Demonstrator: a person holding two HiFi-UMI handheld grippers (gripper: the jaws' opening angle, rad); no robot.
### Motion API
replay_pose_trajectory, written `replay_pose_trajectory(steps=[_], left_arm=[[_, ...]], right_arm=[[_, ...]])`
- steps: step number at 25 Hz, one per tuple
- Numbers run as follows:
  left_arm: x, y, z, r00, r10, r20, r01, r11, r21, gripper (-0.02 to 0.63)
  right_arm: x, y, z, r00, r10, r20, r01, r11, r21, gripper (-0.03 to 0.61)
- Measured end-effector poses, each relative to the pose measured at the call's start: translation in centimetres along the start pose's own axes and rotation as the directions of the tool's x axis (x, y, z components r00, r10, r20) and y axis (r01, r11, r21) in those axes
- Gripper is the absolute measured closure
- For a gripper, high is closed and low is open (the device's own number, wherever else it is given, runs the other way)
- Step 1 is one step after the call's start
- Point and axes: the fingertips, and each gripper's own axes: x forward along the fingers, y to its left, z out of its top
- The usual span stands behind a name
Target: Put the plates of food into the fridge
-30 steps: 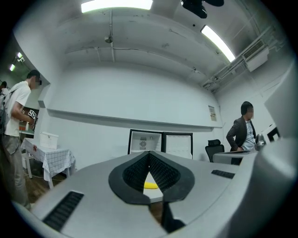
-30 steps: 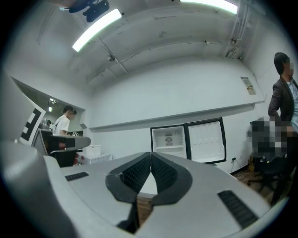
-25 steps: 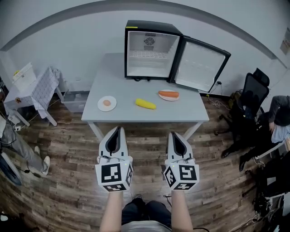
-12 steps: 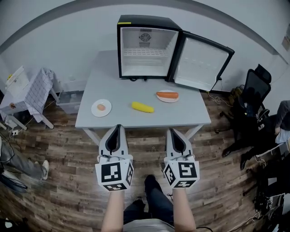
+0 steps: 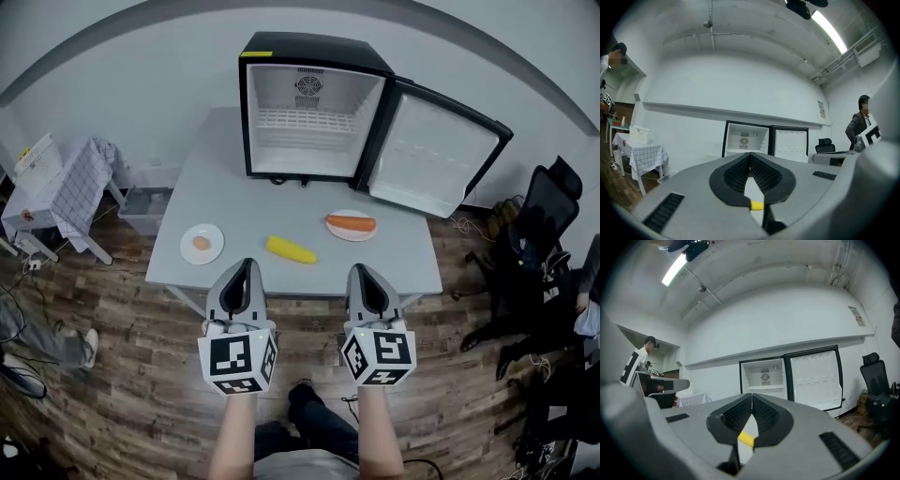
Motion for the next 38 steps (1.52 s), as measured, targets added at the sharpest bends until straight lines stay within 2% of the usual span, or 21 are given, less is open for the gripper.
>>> replay_pose_trajectory(steps=[5,12,23,32,38], left_arm=[[4.6,-1.3,-0.8,1.0,0.006,-0.018,-0.007,1.0,-0.019,0.607],[9.1,-3.6,-2.6,0.998,-0.023,-0.064,0.019,0.998,-0.06,0.607],[15.6,-4.3,-3.9,0.992,-0.067,-0.103,0.057,0.994,-0.097,0.607],[22.0,-3.9,-6.3,0.978,-0.116,-0.174,0.094,0.987,-0.13,0.607],[26.0,-3.4,-8.9,0.96,-0.149,-0.237,0.112,0.98,-0.162,0.607]], right_arm=[[3.2,-3.4,0.2,1.0,0.002,-0.007,-0.002,1.0,-0.005,0.565],[5.5,-7.9,-1.0,0.999,-0.024,-0.036,0.025,0.999,0.025,0.565],[10.3,-11.4,-1.5,0.997,-0.058,-0.045,0.06,0.997,0.044,0.565],[16.0,-14.1,-2.6,0.992,-0.101,-0.078,0.105,0.993,0.051,0.565],[19.1,-16.4,-4.3,0.979,-0.157,-0.131,0.165,0.985,0.055,0.565]])
